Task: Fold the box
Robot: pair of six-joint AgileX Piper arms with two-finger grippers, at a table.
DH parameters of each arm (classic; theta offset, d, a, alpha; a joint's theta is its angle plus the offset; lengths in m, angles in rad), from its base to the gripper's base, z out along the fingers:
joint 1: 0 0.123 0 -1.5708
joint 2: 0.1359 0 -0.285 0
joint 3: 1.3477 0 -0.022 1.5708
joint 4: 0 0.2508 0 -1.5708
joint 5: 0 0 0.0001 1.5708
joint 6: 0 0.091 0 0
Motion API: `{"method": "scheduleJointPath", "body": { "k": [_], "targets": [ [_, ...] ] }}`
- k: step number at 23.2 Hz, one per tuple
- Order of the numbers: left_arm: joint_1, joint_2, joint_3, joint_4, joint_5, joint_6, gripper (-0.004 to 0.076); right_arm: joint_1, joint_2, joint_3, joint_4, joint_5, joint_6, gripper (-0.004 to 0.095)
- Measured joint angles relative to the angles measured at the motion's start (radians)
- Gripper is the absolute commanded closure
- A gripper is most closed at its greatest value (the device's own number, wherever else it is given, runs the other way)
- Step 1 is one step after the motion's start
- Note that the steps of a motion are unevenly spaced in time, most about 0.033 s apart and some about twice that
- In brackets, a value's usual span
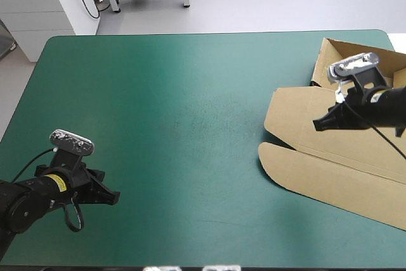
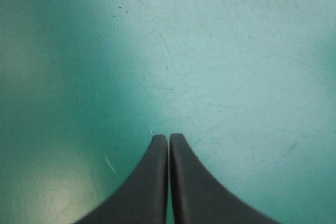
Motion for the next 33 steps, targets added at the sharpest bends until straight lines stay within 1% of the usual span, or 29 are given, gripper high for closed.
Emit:
{"method": "scheduleJointPath", "body": {
  "k": [7,14,16,21,24,29,33],
  "targets": [
    [0.000,-0.029,0.030,0.000,0.019,0.000,0.0731,0.000,-0.204,0.180,0.037,-0.006,-0.023,0.0925],
    [0.000,-0.126,0.111,0.000,0.023,0.000,0.0731,0.000,-0.375,0.344,0.060,-0.007,-0.026,0.0925],
    [0.000,-0.170,0.143,0.000,0.017,0.000,0.0731,0.000,-0.441,0.422,0.060,-0.008,-0.032,0.0925],
    [0.000,-0.271,0.227,-0.022,-0.011,0.000,0.0731,0.000,-0.632,0.650,0.069,-0.081,-0.041,0.0925],
    [0.000,-0.287,0.261,-0.038,-0.017,0.001,0.0731,0.000,-0.773,0.752,0.072,-0.088,-0.048,0.0926],
    [0.000,-0.291,0.313,-0.066,-0.040,0.001,0.0731,0.000,-0.931,0.821,0.074,-0.099,-0.049,0.0927],
    [0.000,-0.291,0.330,-0.082,-0.054,0.011,0.0731,0.000,-0.956,0.847,0.075,-0.120,-0.049,0.0928]
  ]
}}
